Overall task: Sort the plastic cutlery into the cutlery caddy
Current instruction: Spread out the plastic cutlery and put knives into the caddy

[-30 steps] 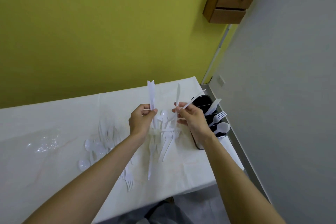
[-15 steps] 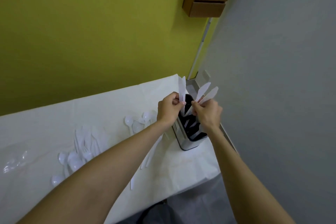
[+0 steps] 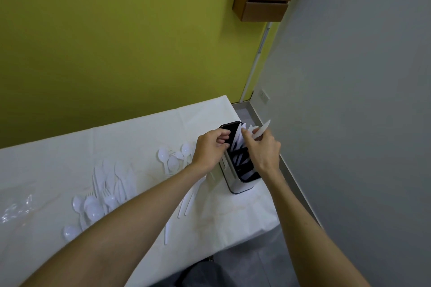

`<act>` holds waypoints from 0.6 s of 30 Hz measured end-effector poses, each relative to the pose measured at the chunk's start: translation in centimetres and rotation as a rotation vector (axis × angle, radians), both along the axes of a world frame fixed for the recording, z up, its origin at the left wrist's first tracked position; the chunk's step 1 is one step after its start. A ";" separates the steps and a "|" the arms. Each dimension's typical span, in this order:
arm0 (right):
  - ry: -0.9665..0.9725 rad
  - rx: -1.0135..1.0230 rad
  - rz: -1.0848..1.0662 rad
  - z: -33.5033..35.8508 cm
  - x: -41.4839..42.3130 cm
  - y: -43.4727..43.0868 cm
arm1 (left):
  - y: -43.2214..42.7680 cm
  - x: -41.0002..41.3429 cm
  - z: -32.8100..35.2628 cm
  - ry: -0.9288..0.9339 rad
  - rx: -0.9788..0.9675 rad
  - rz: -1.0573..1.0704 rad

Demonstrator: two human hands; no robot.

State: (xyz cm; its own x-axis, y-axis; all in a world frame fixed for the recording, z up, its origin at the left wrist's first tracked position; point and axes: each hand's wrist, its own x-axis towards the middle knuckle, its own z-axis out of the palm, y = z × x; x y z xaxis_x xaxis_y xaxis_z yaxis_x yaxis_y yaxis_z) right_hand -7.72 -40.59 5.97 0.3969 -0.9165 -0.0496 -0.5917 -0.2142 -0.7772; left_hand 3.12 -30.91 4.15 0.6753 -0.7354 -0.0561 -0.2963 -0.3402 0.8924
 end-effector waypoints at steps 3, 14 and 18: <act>0.016 -0.078 -0.020 -0.1 0.1 0.4 | 0.9 0.4 -0.1 -0.001 -0.032 0.020; -0.098 -0.494 0.355 -1.5 3.7 6.6 | 10.3 3.8 -1.9 0.005 -0.005 0.209; 0.234 -0.172 0.658 -4.8 5.0 12.7 | 17.6 4.7 -4.9 -0.121 0.169 0.280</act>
State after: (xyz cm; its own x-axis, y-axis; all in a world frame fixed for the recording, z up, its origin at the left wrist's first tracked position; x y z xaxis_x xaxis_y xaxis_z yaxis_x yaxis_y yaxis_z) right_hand -2.69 -27.90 1.15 0.8664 -0.4933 -0.0771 -0.4446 -0.6919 -0.5689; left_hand 7.82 -13.27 -0.74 0.8587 -0.5078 -0.0686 -0.2707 -0.5632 0.7807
